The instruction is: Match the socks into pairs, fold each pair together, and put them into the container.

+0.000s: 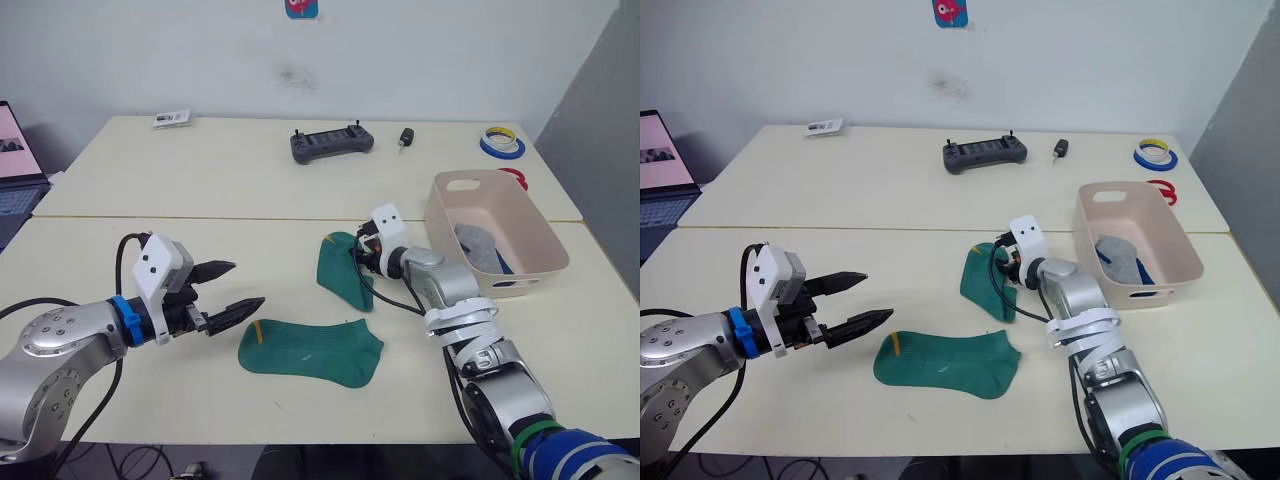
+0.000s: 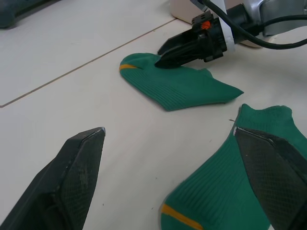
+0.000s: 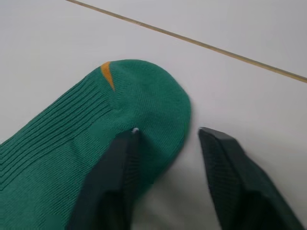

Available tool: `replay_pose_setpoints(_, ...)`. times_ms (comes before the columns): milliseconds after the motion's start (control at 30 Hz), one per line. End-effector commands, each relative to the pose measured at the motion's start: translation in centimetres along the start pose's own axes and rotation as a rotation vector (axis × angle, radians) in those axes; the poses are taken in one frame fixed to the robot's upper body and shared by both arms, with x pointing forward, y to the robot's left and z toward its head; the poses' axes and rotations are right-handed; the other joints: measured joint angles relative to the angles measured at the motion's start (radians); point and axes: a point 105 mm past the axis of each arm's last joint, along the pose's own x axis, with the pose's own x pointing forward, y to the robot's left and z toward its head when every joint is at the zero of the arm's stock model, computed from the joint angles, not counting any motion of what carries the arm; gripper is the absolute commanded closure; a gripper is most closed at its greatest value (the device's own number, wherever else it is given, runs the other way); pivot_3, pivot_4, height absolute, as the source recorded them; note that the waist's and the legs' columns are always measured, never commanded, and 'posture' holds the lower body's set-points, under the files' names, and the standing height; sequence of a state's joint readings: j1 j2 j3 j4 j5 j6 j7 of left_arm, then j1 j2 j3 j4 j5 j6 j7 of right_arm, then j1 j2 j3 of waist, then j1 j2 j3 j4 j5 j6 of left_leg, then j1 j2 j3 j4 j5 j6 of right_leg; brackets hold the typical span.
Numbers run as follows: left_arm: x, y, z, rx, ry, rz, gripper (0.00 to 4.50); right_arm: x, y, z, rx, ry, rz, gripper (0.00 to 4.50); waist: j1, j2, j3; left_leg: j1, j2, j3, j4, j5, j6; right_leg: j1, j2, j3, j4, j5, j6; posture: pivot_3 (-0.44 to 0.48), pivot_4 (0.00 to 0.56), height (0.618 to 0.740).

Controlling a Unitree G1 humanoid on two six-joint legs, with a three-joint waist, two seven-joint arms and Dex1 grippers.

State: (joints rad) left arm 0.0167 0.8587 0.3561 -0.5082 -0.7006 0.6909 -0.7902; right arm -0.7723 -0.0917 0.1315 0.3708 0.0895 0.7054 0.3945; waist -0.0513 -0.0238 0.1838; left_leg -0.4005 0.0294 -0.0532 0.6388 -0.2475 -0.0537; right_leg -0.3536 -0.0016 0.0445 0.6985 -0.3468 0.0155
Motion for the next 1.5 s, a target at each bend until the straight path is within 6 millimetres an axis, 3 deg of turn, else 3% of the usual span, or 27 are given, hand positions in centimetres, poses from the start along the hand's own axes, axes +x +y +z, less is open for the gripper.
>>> replay_pose_setpoints(33, -0.3, 0.5, 0.9, 0.036, -0.032, 0.040, 0.00, -0.4, 1.4, 2.1, -0.048, -0.076, 0.048, 3.75, -0.002, 0.000, 0.000, 0.000, 0.000, 0.000, 0.000, 0.000, 0.000, 0.000, 0.000, 0.000, 0.000, 0.000, 0.000, 0.000, 0.150, 0.740)
replay_pose_setpoints(100, -0.3, 0.6, 0.9, 0.036, -0.033, 0.044, 0.00, -0.7, 1.8, 2.4, -0.056, -0.091, 0.063, 4.46, -0.003, 0.000, 0.000, 0.000, 0.000, 0.000, 0.000, 0.000, 0.000, 0.000, 0.000, 0.000, 0.000, 0.000, 0.000, 0.000, 0.150, 0.740)
replay_pose_setpoints(233, -0.3, 0.8, 0.8, 0.038, -0.035, 0.058, 0.00, -1.4, 2.6, 3.7, -0.136, -0.162, 0.095, 4.46, -0.003, 0.000, 0.000, 0.000, 0.000, 0.000, 0.000, 0.000, 0.000, 0.000, 0.000, 0.000, 0.000, 0.000, 0.000, 0.000, 0.150, 0.740)
replay_pose_setpoints(367, -0.9, 2.0, 0.9, 0.057, -0.021, 0.096, 0.00, -2.7, 5.1, 4.8, -0.343, -0.229, 0.200, 4.46, -0.003, 0.000, 0.000, 0.000, 0.000, -0.001, 0.000, 0.000, 0.000, 0.000, 0.000, 0.000, 0.000, 0.000, 0.000, 0.000, 0.150, 0.740)
replay_pose_setpoints(533, -1.5, 3.2, 0.9, 0.039, -0.024, 0.136, 0.00, -4.0, 8.8, 3.3, -0.588, -0.245, 0.349, 4.46, -0.003, 0.000, 0.000, 0.000, 0.000, -0.001, -0.001, 0.000, 0.000, 0.000, 0.000, 0.000, -0.001, 0.000, 0.000, 0.000, 0.150, 0.740)
replay_pose_setpoints(933, -2.8, 3.8, -1.7, 0.149, 0.133, 0.119, 0.00, -4.0, 13.3, 1.4, -0.576, -0.244, 0.491, 4.46, -0.002, 0.000, 0.000, 0.000, 0.000, -0.001, -0.001, 0.000, 0.000, 0.000, 0.000, -0.001, -0.001, 0.000, 0.000, 0.000, 0.150, 0.740)
replay_pose_setpoints(1067, -2.8, 3.7, -2.4, 0.191, 0.163, 0.101, 0.00, -4.5, 14.5, 1.3, -0.538, -0.239, 0.578, 3.51, -0.002, 0.000, 0.000, 0.000, 0.000, -0.001, -0.001, 0.000, 0.000, 0.000, -0.001, -0.001, -0.001, 0.000, 0.000, 0.000, 0.150, 0.740)
replay_pose_setpoints(1300, -2.4, 3.6, -3.3, 0.249, 0.190, 0.069, 0.00, -6.7, 13.6, 1.5, -0.558, -0.228, 0.662, 1.08, 0.000, 0.000, 0.000, 0.000, 0.000, -0.001, -0.001, 0.000, 0.000, 0.000, -0.001, -0.001, -0.001, 0.000, 0.000, 0.000, 0.150, 0.740)
replay_pose_setpoints(1500, -1.2, 3.1, -3.7, 0.335, 0.196, 0.003, 0.00, -8.5, 10.3, 1.6, -0.626, -0.204, 0.607, 1.08, 0.004, 0.000, 0.000, -0.001, -0.001, -0.001, -0.001, 0.000, 0.000, 0.000, -0.001, -0.001, -0.001, 0.000, 0.000, 0.000, 0.150, 0.740)
